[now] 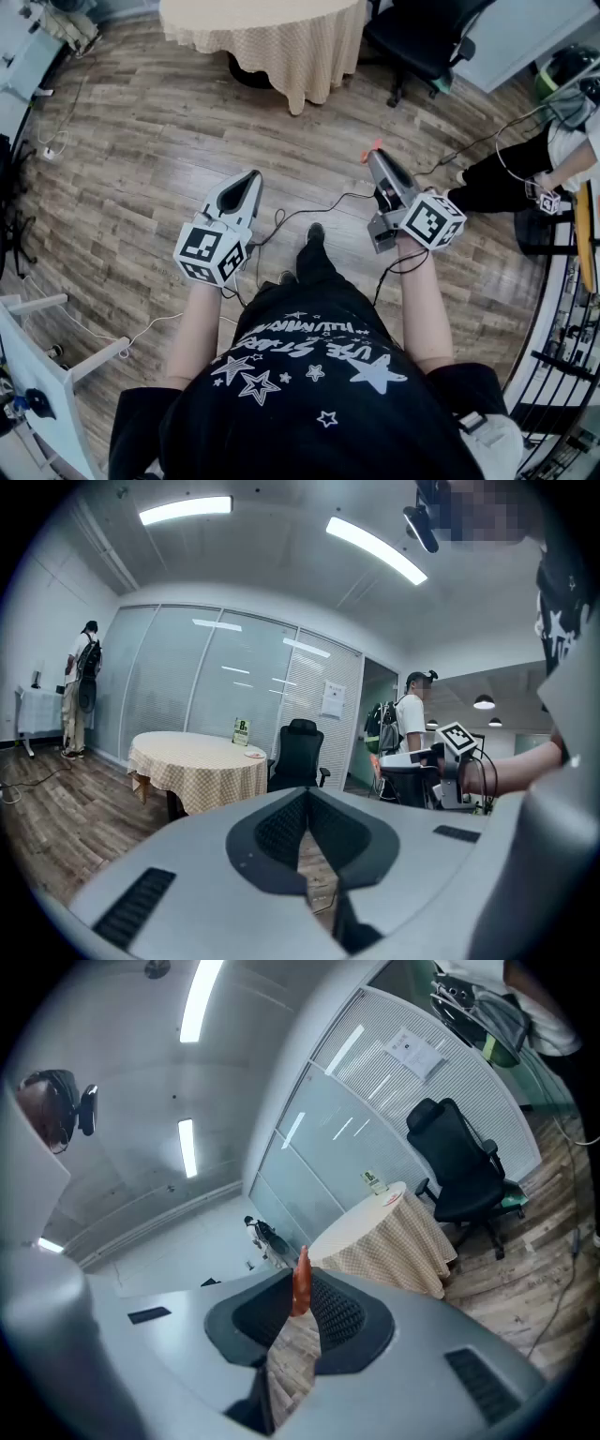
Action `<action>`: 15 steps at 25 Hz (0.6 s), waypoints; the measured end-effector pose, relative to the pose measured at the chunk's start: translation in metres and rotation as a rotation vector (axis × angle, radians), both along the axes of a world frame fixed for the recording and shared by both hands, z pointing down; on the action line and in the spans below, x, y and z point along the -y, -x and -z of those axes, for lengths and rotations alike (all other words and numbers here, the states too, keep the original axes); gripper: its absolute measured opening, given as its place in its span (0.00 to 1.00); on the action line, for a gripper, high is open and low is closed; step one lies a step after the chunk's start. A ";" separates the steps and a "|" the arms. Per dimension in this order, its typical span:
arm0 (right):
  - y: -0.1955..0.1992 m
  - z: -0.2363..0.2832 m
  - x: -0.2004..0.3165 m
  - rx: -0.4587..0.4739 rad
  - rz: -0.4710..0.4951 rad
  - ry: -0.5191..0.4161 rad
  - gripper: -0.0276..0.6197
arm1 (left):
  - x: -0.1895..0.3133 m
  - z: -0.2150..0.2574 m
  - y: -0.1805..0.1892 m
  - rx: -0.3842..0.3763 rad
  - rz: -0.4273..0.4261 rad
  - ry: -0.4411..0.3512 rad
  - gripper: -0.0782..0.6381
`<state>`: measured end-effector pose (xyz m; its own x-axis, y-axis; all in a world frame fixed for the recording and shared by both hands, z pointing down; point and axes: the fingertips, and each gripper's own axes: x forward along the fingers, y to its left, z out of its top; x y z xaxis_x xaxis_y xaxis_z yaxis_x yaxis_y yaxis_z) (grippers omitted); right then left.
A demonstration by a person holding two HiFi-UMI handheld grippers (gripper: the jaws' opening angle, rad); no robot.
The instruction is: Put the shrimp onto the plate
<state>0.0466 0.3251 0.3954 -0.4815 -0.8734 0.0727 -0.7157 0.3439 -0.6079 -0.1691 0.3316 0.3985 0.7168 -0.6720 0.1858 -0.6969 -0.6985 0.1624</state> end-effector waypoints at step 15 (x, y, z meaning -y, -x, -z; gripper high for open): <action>0.024 0.002 -0.012 -0.096 0.018 0.007 0.13 | 0.003 0.018 0.005 0.014 0.047 -0.010 0.12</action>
